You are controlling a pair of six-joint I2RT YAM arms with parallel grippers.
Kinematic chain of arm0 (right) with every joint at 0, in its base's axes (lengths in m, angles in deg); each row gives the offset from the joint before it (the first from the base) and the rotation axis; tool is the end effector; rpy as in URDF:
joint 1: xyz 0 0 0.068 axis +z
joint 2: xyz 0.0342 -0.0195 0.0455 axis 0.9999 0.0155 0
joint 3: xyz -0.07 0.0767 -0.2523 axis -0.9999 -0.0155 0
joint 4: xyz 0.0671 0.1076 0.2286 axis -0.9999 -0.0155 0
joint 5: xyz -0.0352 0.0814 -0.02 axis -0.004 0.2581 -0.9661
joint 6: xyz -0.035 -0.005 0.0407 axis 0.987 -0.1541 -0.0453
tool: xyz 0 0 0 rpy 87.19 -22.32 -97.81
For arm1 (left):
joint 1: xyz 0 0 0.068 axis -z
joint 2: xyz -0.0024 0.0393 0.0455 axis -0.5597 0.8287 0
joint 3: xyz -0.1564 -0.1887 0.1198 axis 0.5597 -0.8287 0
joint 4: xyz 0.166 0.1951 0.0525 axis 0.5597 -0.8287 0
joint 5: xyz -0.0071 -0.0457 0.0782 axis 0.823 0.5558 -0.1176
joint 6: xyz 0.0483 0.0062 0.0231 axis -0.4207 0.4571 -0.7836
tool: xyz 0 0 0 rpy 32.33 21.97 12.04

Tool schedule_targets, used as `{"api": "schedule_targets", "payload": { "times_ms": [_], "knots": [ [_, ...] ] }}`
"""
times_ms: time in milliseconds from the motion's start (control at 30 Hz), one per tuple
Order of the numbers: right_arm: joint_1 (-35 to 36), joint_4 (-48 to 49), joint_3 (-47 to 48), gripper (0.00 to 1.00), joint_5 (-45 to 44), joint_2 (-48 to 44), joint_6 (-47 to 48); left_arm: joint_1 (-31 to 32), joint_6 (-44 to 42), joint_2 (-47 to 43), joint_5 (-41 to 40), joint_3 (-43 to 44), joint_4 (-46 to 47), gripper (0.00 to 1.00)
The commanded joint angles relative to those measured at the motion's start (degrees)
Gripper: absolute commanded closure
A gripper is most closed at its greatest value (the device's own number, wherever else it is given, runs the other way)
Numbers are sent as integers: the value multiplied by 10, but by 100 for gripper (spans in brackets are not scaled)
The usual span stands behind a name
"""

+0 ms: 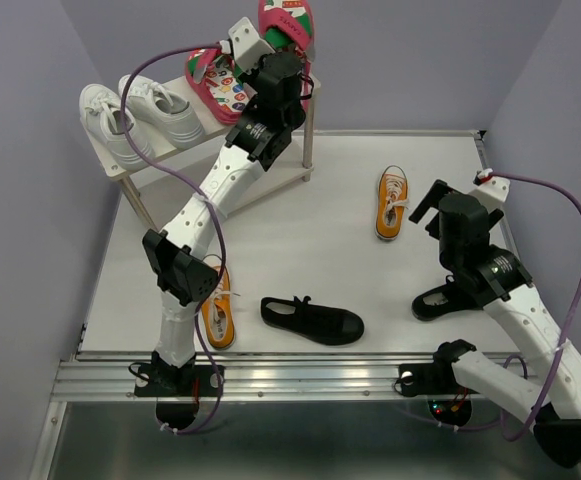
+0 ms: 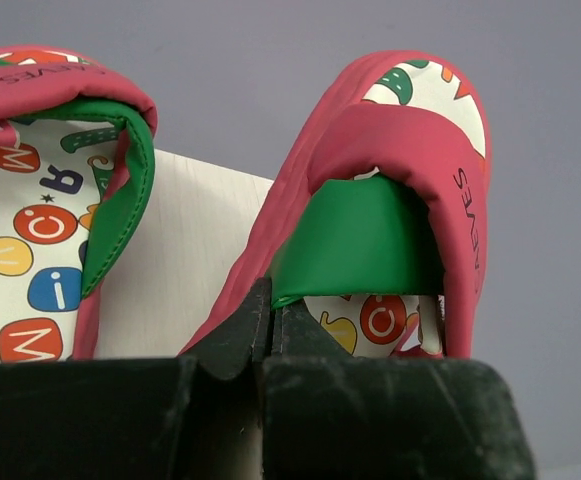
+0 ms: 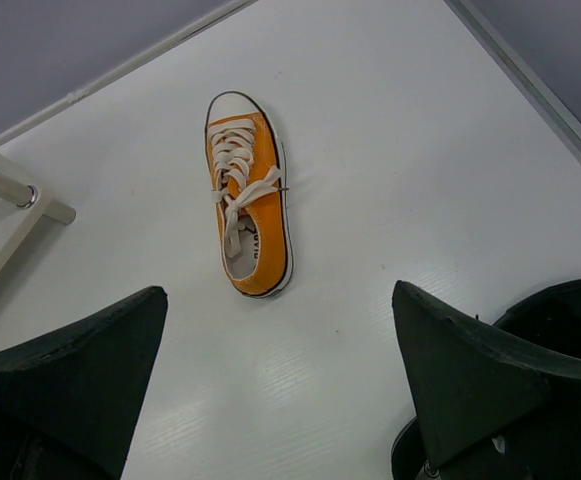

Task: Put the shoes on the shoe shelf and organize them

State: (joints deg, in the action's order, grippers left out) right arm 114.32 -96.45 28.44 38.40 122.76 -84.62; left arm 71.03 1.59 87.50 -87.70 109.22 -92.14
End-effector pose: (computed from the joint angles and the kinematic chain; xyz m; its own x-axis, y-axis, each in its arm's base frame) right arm 0.1699 0.0537 0.3608 -0.2180 0.3324 -0.9176 0.3945 0.8900 0.2287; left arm 0.3628 -0.2394 0.5153 0.2529 -0.5663 -0.7844 -0.1004 0.7911 -0.6034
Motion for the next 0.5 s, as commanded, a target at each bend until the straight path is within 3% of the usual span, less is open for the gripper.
{"api": "schedule_targets", "payload": {
  "times_ms": [0, 467],
  "knots": [
    [-1, -1, 13, 0, -3, -15, -7, -5, 60, -5, -62, 23, 94, 100],
    [-1, -7, 9, 0, 0, -18, -6, -7, 123, -9, -136, -12, 83, 100]
  ]
}}
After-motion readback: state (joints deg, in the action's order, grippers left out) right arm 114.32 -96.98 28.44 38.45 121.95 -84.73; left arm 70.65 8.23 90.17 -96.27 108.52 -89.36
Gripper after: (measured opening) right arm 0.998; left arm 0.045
